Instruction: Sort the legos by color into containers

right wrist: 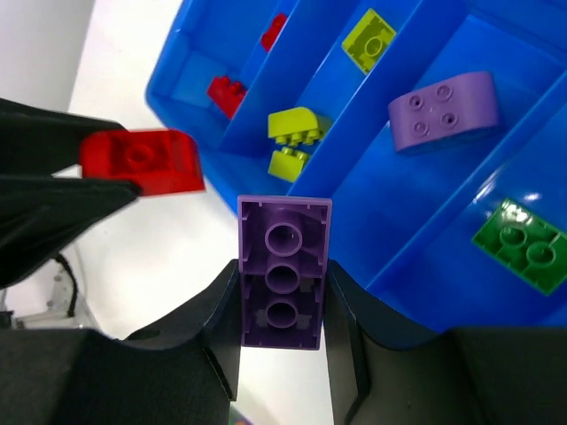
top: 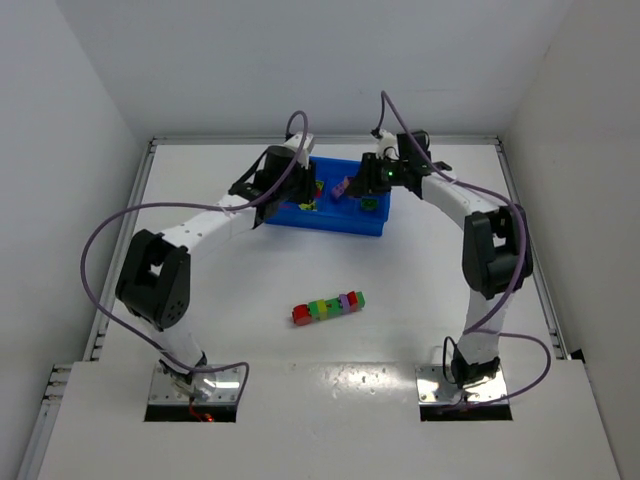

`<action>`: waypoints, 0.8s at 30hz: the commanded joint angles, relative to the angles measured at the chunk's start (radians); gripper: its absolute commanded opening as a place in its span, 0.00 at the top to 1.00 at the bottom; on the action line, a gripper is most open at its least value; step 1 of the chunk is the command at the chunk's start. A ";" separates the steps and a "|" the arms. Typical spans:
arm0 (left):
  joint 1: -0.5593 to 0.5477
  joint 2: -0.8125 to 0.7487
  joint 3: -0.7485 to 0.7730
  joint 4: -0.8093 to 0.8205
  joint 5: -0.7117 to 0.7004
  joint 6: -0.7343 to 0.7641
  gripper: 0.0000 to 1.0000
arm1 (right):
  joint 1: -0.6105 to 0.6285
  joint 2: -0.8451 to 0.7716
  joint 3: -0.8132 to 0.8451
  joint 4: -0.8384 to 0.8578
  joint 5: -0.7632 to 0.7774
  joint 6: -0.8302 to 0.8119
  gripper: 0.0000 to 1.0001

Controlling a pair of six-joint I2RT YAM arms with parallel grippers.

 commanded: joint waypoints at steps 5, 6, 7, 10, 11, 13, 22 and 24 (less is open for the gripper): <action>0.029 0.067 0.098 0.034 -0.136 0.004 1.00 | 0.015 0.103 0.113 0.000 0.053 -0.035 1.00; 0.040 0.076 0.113 0.025 -0.149 0.004 1.00 | 0.015 0.126 0.139 0.000 0.065 -0.035 1.00; 0.040 0.087 0.113 0.025 -0.159 0.004 1.00 | 0.015 0.137 0.148 -0.011 0.065 -0.035 1.00; 0.063 0.124 0.132 0.016 -0.173 0.004 0.98 | 0.015 0.184 0.185 -0.020 0.074 -0.044 1.00; 0.063 0.133 0.141 0.016 -0.184 -0.008 0.98 | 0.015 0.195 0.196 -0.020 0.074 -0.044 1.00; 0.074 0.160 0.155 0.016 -0.184 -0.008 0.97 | 0.015 0.217 0.227 -0.020 0.074 -0.044 1.00; 0.112 0.233 0.202 0.016 -0.218 -0.008 0.97 | 0.033 0.287 0.285 -0.040 0.117 -0.053 1.00; 0.112 0.247 0.211 0.016 -0.227 0.001 0.96 | 0.044 0.298 0.285 -0.051 0.126 -0.064 1.00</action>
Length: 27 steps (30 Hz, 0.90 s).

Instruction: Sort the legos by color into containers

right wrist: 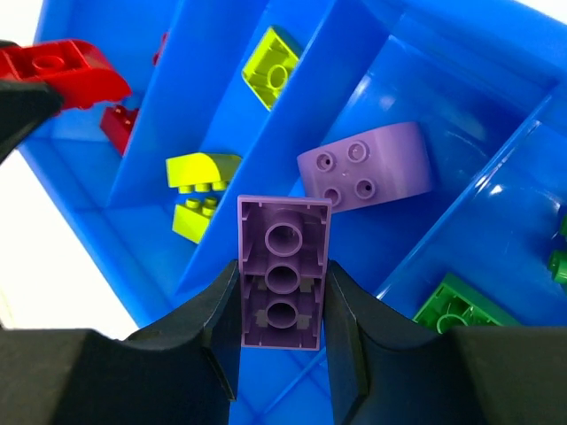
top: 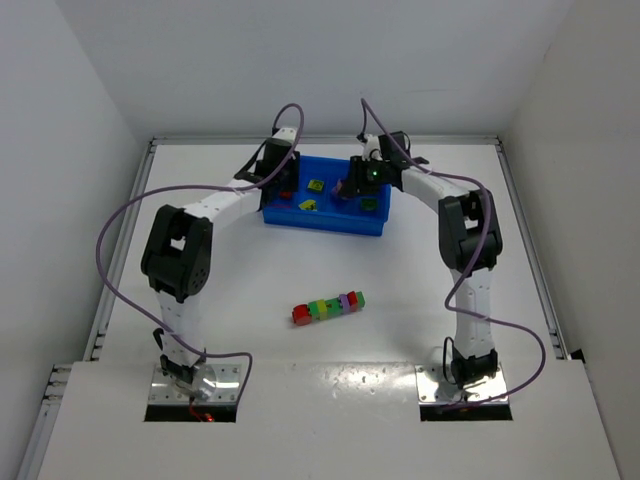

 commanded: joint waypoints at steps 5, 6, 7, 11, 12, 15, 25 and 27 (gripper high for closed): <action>0.021 0.026 0.056 0.009 -0.026 0.000 0.73 | 0.026 0.027 0.055 -0.010 0.076 -0.042 0.94; 0.021 0.026 0.056 0.009 -0.026 0.000 0.66 | 0.026 0.027 0.055 -0.010 0.085 -0.042 0.93; 0.021 0.026 0.056 0.009 -0.026 0.000 0.58 | 0.026 0.027 0.065 -0.010 0.085 -0.042 0.93; 0.030 0.026 0.056 0.009 -0.035 0.000 0.36 | 0.026 0.036 0.065 -0.019 0.085 -0.042 0.81; 0.030 0.026 0.056 0.009 -0.046 0.000 0.31 | 0.026 0.036 0.065 -0.019 0.085 -0.042 0.74; 0.030 0.026 0.065 0.009 -0.046 0.000 0.19 | 0.026 0.036 0.065 -0.019 0.094 -0.051 0.57; 0.014 -0.064 0.023 0.020 -0.038 0.055 0.16 | 0.026 -0.080 0.028 -0.019 0.064 -0.114 0.27; 0.013 -0.136 -0.029 0.020 -0.007 0.064 0.16 | 0.016 -0.125 -0.003 -0.019 0.035 -0.140 0.27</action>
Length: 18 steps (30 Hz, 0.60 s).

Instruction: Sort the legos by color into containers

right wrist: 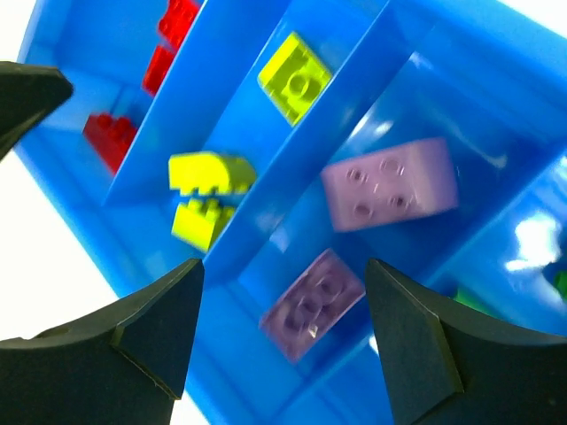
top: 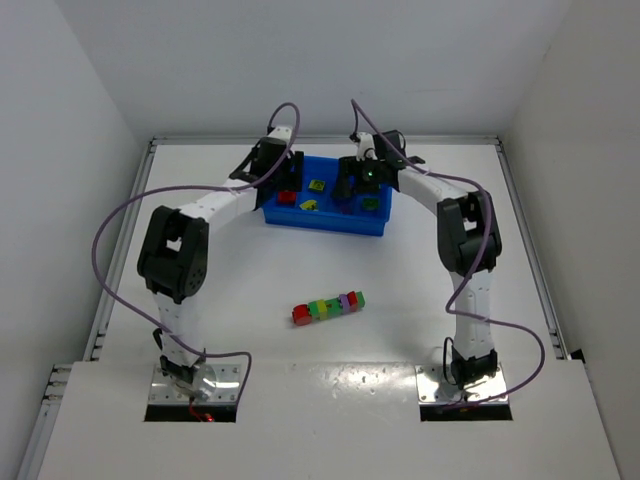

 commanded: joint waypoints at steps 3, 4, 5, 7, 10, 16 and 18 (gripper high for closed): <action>0.017 -0.239 -0.114 0.036 0.134 0.041 0.16 | -0.033 -0.238 -0.080 -0.033 -0.098 -0.134 0.27; 0.028 -0.321 -0.193 0.048 0.298 0.053 0.16 | -0.033 -0.273 -0.103 -0.033 -0.150 -0.164 0.27; 0.028 -0.362 -0.230 0.048 0.382 0.111 0.16 | -0.033 -0.349 -0.166 -0.047 -0.176 -0.238 0.27; 0.018 -0.455 -0.295 -0.031 0.586 0.208 0.18 | -0.044 -0.432 -0.287 -0.065 -0.235 -0.319 0.27; -0.022 -0.514 -0.348 -0.183 0.814 0.433 0.21 | -0.065 -0.575 -0.433 -0.117 -0.287 -0.489 0.28; -0.114 -0.595 -0.483 -0.377 0.869 0.593 0.27 | -0.065 -0.768 -0.640 -0.381 -0.341 -0.806 0.30; -0.160 -0.638 -0.520 -0.351 0.830 0.581 0.27 | -0.056 -0.813 -0.715 -0.426 -0.325 -0.883 0.30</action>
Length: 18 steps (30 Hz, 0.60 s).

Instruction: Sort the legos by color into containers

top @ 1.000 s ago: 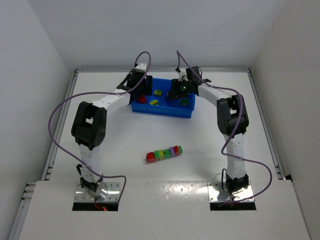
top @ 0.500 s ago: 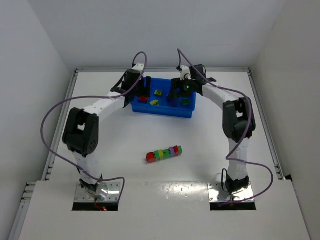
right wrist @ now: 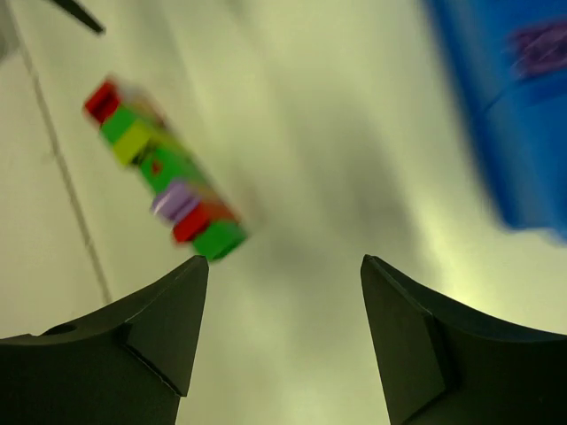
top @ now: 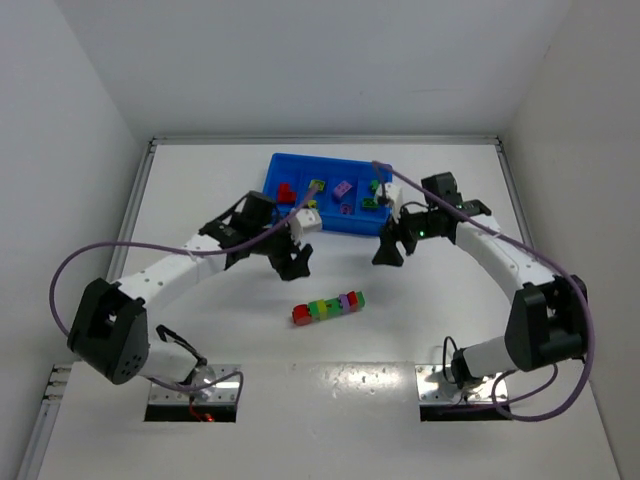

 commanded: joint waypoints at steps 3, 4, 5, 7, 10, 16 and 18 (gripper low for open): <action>-0.152 -0.107 -0.132 0.011 -0.073 0.034 0.27 | 0.023 -0.118 -0.165 -0.153 -0.021 -0.265 0.30; -0.189 -0.138 -0.167 0.025 -0.111 0.017 0.27 | 0.032 -0.128 -0.178 -0.153 -0.021 -0.274 0.29; -0.206 -0.152 -0.181 0.046 -0.129 -0.002 0.27 | 0.032 -0.128 -0.187 -0.153 -0.009 -0.288 0.29; -0.256 -0.178 -0.216 0.059 -0.180 -0.054 0.27 | 0.041 -0.146 -0.216 -0.153 0.002 -0.308 0.28; -0.295 -0.199 -0.232 0.070 -0.194 -0.095 0.27 | 0.064 -0.157 -0.241 -0.144 0.012 -0.346 0.26; -0.306 -0.218 -0.267 0.070 -0.280 -0.109 0.27 | 0.141 -0.123 -0.275 -0.042 0.042 -0.356 0.21; -0.306 -0.204 -0.267 0.070 -0.303 -0.119 0.27 | 0.161 -0.103 -0.275 -0.002 0.042 -0.341 0.19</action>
